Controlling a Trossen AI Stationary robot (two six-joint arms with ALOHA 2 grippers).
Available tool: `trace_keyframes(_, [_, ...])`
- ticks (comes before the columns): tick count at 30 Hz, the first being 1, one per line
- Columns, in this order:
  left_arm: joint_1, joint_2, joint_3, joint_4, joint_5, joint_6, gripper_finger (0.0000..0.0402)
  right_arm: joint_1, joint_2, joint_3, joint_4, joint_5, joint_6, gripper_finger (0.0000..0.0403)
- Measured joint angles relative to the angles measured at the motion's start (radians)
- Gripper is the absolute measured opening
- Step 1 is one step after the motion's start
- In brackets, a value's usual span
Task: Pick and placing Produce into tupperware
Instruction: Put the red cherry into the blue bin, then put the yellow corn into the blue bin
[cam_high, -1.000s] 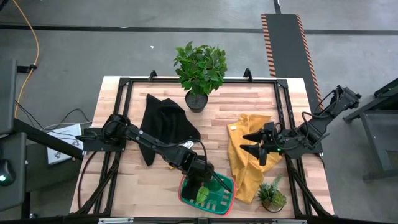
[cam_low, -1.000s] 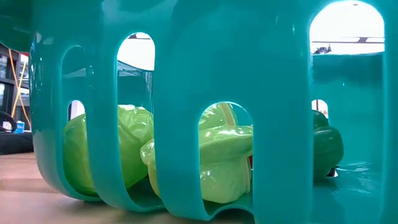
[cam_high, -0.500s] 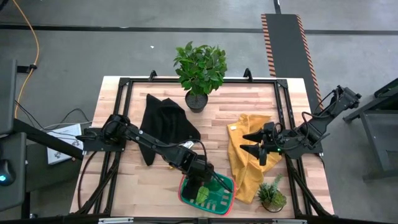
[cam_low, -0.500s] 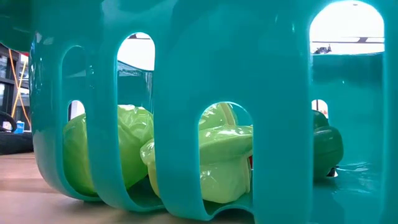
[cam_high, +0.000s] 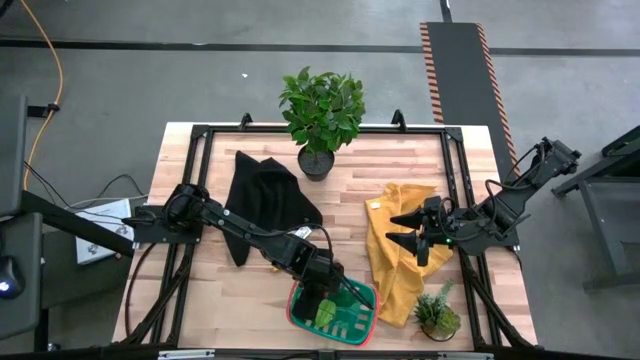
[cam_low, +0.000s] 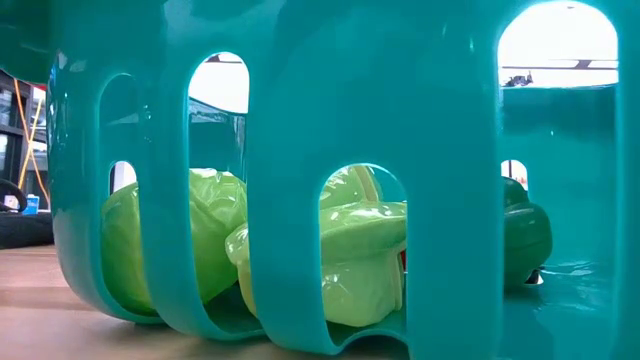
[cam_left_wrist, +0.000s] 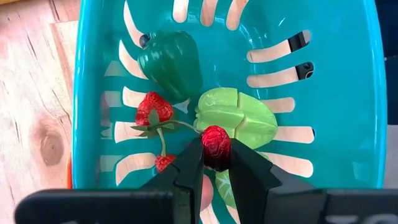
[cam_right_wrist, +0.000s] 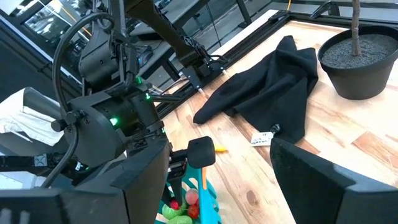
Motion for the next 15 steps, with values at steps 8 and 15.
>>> trace_keyframes(8, [0.0, 0.0, 0.0, 0.0, 0.003, -0.001, 0.009, 0.0, 0.0, 0.0, 0.0, 0.0, -0.003, 0.027])
trace_keyframes(15, [0.0, 0.0, 0.0, 0.0, -0.002, -0.009, 0.0145, 0.0, 0.0, 0.0, 0.0, 0.0, -0.003, 0.027])
